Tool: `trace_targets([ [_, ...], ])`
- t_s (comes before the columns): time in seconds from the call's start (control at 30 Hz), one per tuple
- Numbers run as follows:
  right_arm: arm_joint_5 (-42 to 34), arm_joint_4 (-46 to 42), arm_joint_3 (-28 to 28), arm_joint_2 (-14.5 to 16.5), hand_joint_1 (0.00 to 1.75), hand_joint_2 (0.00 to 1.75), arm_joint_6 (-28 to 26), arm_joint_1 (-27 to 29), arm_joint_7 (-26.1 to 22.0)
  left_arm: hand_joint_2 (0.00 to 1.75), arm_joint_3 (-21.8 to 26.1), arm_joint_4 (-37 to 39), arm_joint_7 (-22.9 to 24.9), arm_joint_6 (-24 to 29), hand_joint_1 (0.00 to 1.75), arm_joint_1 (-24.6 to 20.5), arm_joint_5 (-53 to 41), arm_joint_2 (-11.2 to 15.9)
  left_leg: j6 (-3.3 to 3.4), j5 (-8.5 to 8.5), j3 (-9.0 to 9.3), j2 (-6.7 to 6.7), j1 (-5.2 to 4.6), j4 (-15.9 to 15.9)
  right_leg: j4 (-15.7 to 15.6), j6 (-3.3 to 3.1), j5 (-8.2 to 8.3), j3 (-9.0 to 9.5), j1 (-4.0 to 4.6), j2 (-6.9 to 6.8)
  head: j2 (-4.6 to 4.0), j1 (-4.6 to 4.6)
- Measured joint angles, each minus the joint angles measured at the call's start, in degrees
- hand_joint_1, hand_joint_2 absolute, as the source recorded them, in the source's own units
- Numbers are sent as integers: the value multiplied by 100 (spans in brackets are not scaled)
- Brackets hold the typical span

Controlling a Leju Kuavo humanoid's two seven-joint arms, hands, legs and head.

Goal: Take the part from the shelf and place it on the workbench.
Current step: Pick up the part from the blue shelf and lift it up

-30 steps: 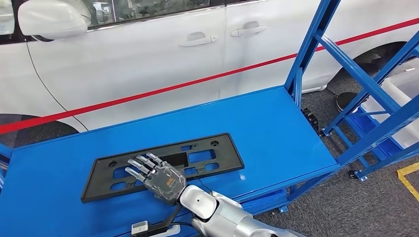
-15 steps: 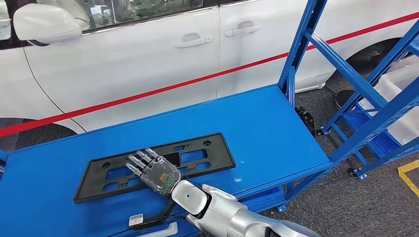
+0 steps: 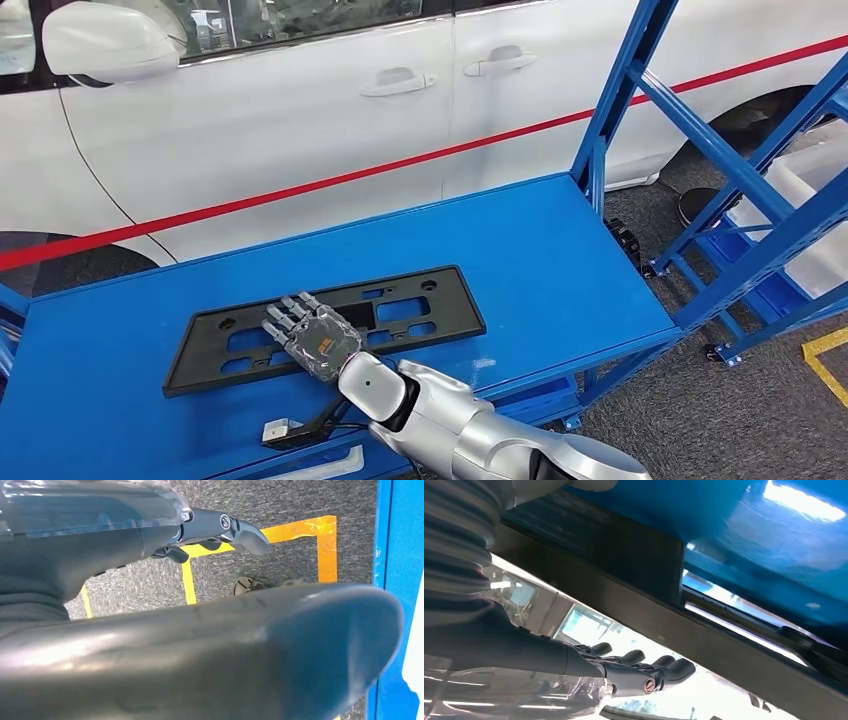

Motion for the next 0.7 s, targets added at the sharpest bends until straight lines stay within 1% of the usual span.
trace_targets([
  [0.03, -24, -1, 4, 5, 0, 175, 16, -8, -5, 0, 4, 0, -7, 0, 0, 0, 0, 1, -38, -3, -5, -5, -8, 8, -161, -29, 30, 72, 12, 3, 0, -2],
  [0.1, -71, -4, 17, 18, 0, 175, 27, -24, -21, 0, 19, 0, -26, 3, 0, 1, 0, 2, -118, 4, -4, -10, -5, -2, -212, -96, 39, 74, 34, 11, 0, -4],
  [0.13, -96, -7, 24, 26, 0, 175, 32, -34, -35, 0, 27, 0, -34, 6, 0, 1, 0, 3, -153, -11, -6, -9, 5, 12, -231, -134, 57, 80, 28, 9, 0, -4],
  [0.17, -116, -10, 31, 33, 0, 175, 40, -44, -52, 0, 36, 0, -40, 9, 0, 0, 0, 5, -182, -71, -33, -9, 12, 82, -254, -174, 77, 87, 19, 5, 0, -6],
  [0.2, -139, -12, 37, 39, 25, 175, 48, -51, -69, 0, 45, 0, -44, 11, 0, 0, 0, 8, -207, -196, -112, -9, 18, 265, -278, -207, 97, 90, 6, -2, 0, -10],
  [0.23, -162, -14, 43, 43, 69, 175, 54, -53, -85, 0, 53, 0, -47, 12, 0, 2, 0, 12, -226, -378, -250, -9, 25, 573, -290, -231, 112, 86, -1, -8, 0, -15],
  [0.27, -186, -14, 52, 43, 112, 175, 56, -50, -96, 0, 63, 0, -49, 13, 0, 5, 0, 15, -241, -577, -427, -9, 26, 960, -291, -244, 117, 74, 2, -9, 0, -18],
  [0.3, -204, -14, 63, 42, 156, 175, 54, -43, -103, 0, 74, 0, -51, 14, 0, 12, 0, 16, -254, -737, -602, -9, 29, 1342, -290, -250, 121, 64, 10, -9, 0, -19],
  [0.33, -222, -14, 75, 42, 175, 175, 50, -33, -112, 0, 85, 0, -55, 15, 0, 20, 0, 18, -261, -802, -717, -9, 31, 1594, -287, -252, 123, 59, 18, -8, 0, -19],
  [0.37, -243, -14, 86, 41, 175, 175, 45, -24, -129, 0, 96, 0, -63, 15, 0, 26, 0, 20, -260, -747, -727, -8, 31, 1624, -284, -252, 123, 59, 24, -4, 0, -19],
  [0.4, -264, -14, 93, 40, 175, 175, 36, -18, -155, 0, 107, 0, -72, 15, 0, 29, 0, 22, -250, -591, -628, -8, 30, 1425, -280, -251, 122, 63, 30, 0, 0, -19],
  [0.43, -289, -14, 98, 41, 175, 175, 26, -15, -185, 0, 119, 0, -84, 15, 0, 30, 0, 27, -229, -373, -436, -7, 30, 1033, -275, -247, 120, 70, 34, 4, 0, -19],
  [0.47, -309, -14, 102, 41, 175, 175, 13, -14, -211, 0, 131, 0, -93, 15, 0, 27, 0, 33, -198, -207, -229, -4, 24, 604, -268, -239, 117, 71, 42, 7, 0, -19],
  [0.5, -322, -14, 104, 41, 175, 175, 1, -12, -227, 0, 140, 0, -102, 15, 0, 22, 0, 40, -165, -94, -73, -2, 12, 266, -260, -223, 114, 63, 52, 11, 0, -18],
  [0.53, -332, -13, 106, 41, 175, 175, -7, -9, -235, 0, 146, 0, -109, 15, 0, 20, 0, 46, -135, -46, 14, -2, -1, 61, -253, -199, 115, 50, 60, 14, 0, -17],
  [0.6, -345, -12, 109, 40, 175, 175, -13, 3, -251, 0, 154, 0, -116, 15, 0, 22, 0, 52, -86, -35, 16, -7, -27, -8, -252, -138, 127, 25, 65, 18, 0, -16],
  [0.63, -351, -12, 110, 40, 175, 175, -15, 8, -257, 0, 157, 0, -117, 15, 0, 24, 0, 52, -56, -16, 13, -4, -13, -23, -244, -105, 122, 18, 61, 18, 0, -17],
  [0.67, -355, -11, 111, 39, 175, 175, -20, 9, -264, 0, 162, 0, -119, 15, 0, 24, 0, 52, -25, 4, 14, 0, 0, -43, -194, -72, 81, -5, 59, 17, 0, -14],
  [0.7, -360, -11, 111, 39, 175, 175, -25, 8, -269, 0, 167, 0, -122, 15, 0, 21, 0, 53, 6, 23, 16, 6, 16, -64, -47, -41, -23, -75, 56, 17, 0, -8],
])
